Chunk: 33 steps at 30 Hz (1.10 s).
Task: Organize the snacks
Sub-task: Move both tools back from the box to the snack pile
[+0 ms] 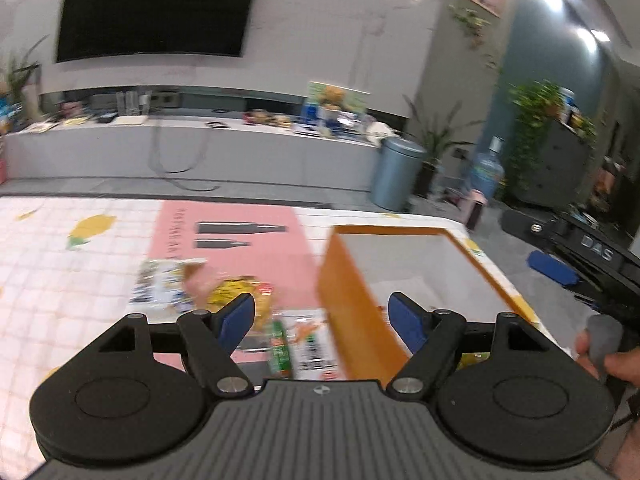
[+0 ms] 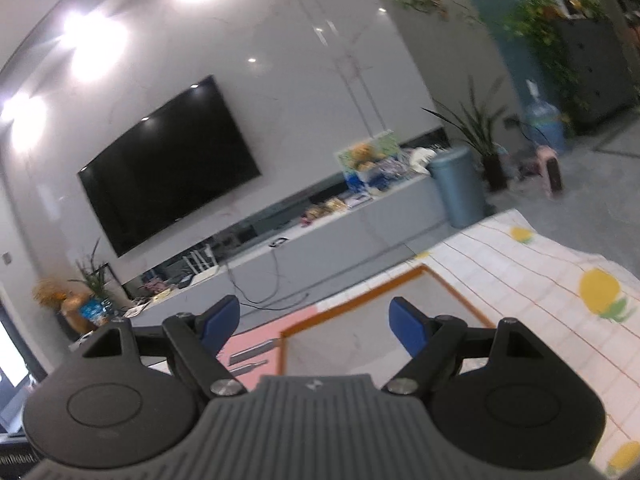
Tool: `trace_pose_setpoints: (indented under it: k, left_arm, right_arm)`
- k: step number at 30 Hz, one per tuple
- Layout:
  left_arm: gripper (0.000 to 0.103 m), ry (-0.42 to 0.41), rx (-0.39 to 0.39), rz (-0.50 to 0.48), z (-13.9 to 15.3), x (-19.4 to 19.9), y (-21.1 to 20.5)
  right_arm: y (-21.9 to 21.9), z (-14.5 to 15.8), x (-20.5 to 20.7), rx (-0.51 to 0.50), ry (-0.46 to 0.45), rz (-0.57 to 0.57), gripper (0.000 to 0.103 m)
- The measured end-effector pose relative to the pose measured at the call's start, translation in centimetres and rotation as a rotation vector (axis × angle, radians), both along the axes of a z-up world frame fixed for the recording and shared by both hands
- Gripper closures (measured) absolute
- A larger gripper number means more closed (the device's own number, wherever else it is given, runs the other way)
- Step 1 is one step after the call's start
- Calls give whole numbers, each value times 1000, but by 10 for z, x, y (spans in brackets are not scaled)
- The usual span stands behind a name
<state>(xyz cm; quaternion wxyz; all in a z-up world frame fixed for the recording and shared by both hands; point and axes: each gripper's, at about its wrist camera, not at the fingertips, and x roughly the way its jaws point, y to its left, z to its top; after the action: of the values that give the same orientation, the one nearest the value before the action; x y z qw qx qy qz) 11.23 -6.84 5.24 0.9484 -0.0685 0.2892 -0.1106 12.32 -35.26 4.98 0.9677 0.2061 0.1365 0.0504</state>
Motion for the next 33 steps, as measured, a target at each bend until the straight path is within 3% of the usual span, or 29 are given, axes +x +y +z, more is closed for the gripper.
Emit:
trace_pose_setpoints:
  k: [8,14,18,21,29,33]
  left_arm:
    - [14,38,-46,101,-18,2,51]
    - [14,75,-45,140,-36,5,73]
    - [14,71,16,167,-50,3,80]
    - [14,111,35,179,-61,5,89]
    - [14,164,4,219,-72,7,113]
    - [14,217,-41,230,-78,11,122]
  right_arm:
    - [65,-7,-8,-118,-125,100,23]
    - [104,-21,-8,-189,-139,177,23]
    - [122,-38,-2,-188,-105,218,23]
    - [138,-51,1,-253,-87,226,24]
    - [167,-86,16,-369,9,252,29]
    - [181,-110,30,-445,118,241,33]
